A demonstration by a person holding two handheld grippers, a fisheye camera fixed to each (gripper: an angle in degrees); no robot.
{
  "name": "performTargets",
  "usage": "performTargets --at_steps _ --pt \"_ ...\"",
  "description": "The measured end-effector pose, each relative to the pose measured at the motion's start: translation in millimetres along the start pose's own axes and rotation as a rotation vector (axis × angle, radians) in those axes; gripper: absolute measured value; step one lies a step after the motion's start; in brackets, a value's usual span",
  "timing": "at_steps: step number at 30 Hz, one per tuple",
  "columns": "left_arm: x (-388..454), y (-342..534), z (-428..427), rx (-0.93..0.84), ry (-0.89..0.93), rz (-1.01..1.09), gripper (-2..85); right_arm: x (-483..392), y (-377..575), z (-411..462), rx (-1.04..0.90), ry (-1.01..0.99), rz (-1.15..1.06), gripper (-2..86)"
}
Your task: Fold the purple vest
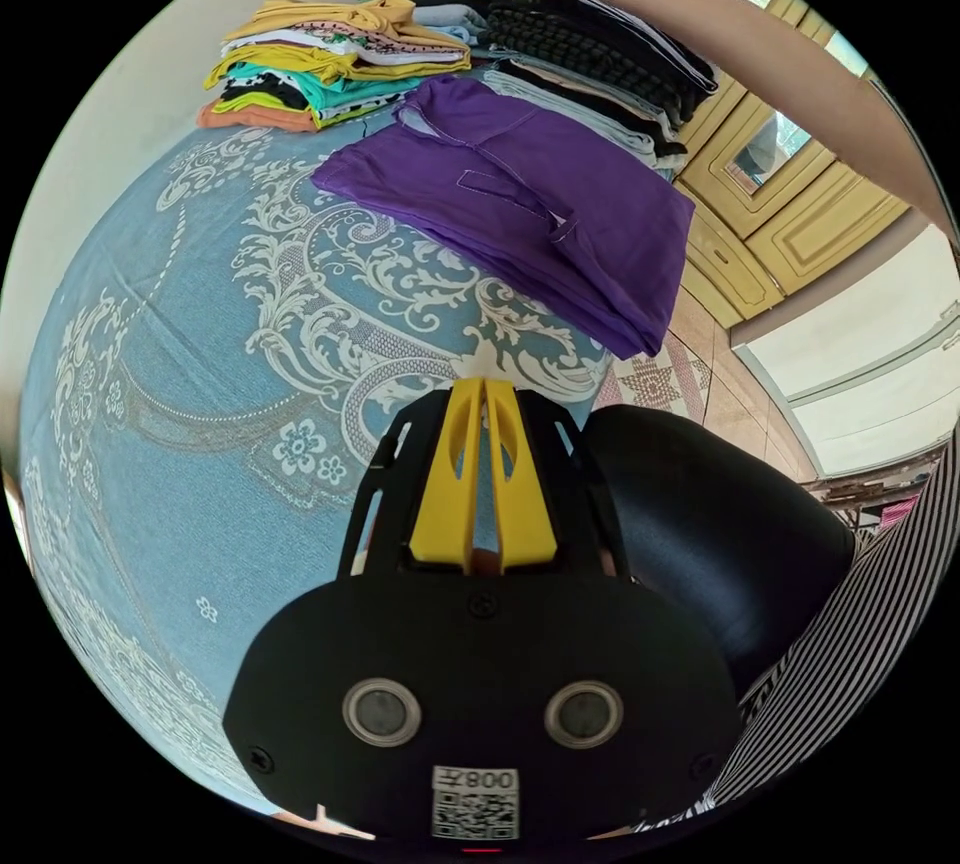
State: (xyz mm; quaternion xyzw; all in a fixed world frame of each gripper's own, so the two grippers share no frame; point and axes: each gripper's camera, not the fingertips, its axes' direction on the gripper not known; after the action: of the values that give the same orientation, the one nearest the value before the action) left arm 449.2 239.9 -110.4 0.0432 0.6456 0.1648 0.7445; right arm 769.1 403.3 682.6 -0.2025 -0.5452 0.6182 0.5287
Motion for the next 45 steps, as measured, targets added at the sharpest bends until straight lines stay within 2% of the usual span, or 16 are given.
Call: performTargets --at_steps 7,15,24,27,29,33,40,42,45 --pt "13.9 -9.8 -14.3 0.009 0.034 -0.013 2.4 -34.7 -75.7 86.1 -0.026 0.039 0.001 10.2" --pt "48.3 -19.5 -33.7 0.046 0.077 0.007 9.1 -80.0 -138.2 169.4 0.005 0.075 0.011 10.5" --pt "74.6 -35.4 -56.4 0.075 0.106 -0.013 9.3 -147.7 -186.6 268.6 -0.014 0.249 -0.024 10.3" --pt "84.8 -40.7 -64.4 0.088 0.104 -0.013 8.8 -165.5 -188.3 303.1 -0.068 0.310 -0.029 8.3" --pt "92.0 -44.9 -69.6 0.091 0.101 -0.013 8.5 -179.1 -184.8 318.3 -0.068 0.391 -0.014 3.6" --pt "106.2 -54.6 -82.5 0.104 0.099 -0.019 7.6 -199.2 -176.6 320.9 -0.064 0.426 -0.018 0.8" --pt "116.8 -77.0 -108.7 0.074 0.173 -0.053 2.2 -246.9 -138.6 233.6 0.074 0.164 -0.045 -0.3" --pt "114.8 -79.6 -129.1 0.110 0.234 -0.092 1.1 -262.0 -128.1 203.0 0.090 0.076 -0.052 -0.3" --pt "116.5 -80.8 -165.6 0.162 0.207 -0.110 0.6 -295.7 -107.3 149.2 0.122 -0.038 -0.097 -0.4"
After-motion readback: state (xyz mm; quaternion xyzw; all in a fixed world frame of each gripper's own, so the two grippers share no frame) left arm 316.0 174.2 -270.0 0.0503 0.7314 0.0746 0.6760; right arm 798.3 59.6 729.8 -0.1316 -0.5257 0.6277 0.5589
